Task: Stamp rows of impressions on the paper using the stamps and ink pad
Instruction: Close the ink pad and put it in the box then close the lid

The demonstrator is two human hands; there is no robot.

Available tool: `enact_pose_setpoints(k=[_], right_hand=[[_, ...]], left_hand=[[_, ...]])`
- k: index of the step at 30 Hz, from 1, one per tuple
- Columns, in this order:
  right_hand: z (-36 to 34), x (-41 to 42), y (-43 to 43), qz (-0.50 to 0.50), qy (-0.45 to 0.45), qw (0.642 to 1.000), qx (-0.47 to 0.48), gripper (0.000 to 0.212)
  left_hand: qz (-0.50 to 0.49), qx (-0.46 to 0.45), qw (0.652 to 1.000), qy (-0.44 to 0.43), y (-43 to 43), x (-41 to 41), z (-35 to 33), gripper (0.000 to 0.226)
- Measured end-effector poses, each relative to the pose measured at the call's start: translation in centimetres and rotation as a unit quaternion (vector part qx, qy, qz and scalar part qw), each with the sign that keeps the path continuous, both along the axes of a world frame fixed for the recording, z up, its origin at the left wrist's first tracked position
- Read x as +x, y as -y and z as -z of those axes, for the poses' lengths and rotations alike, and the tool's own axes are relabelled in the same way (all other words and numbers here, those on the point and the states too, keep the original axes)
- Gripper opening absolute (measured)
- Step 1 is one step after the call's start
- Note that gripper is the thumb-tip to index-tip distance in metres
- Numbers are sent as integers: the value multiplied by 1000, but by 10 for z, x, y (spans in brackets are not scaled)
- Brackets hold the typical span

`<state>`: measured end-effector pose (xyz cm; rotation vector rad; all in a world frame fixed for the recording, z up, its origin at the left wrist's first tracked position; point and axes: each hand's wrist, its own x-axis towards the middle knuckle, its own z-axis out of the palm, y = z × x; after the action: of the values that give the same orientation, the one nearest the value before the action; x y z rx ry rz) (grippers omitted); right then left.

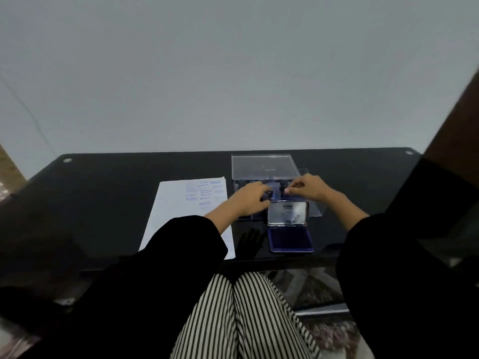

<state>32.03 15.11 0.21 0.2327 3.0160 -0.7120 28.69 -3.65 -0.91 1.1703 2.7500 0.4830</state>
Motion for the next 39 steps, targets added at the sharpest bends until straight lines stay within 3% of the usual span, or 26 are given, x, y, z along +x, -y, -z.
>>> enact_pose_setpoints(k=[9, 19, 25, 31, 39], right_hand=[[8, 31, -20, 10, 16, 1000, 0, 29], [32, 35, -20, 28, -80, 996, -6, 16], [27, 54, -21, -15, -30, 998, -45, 21], [31, 81, -15, -41, 35, 997, -57, 22], [64, 95, -3, -44, -4, 999, 7, 28]], left_hand=[[-4, -59, 998, -1, -35, 16, 7, 47], [-23, 24, 999, -40, -39, 16, 16, 40], [33, 4, 999, -30, -32, 28, 13, 28], [77, -50, 995, -29, -21, 49, 21, 33], [77, -55, 995, -35, -13, 65, 50, 43]])
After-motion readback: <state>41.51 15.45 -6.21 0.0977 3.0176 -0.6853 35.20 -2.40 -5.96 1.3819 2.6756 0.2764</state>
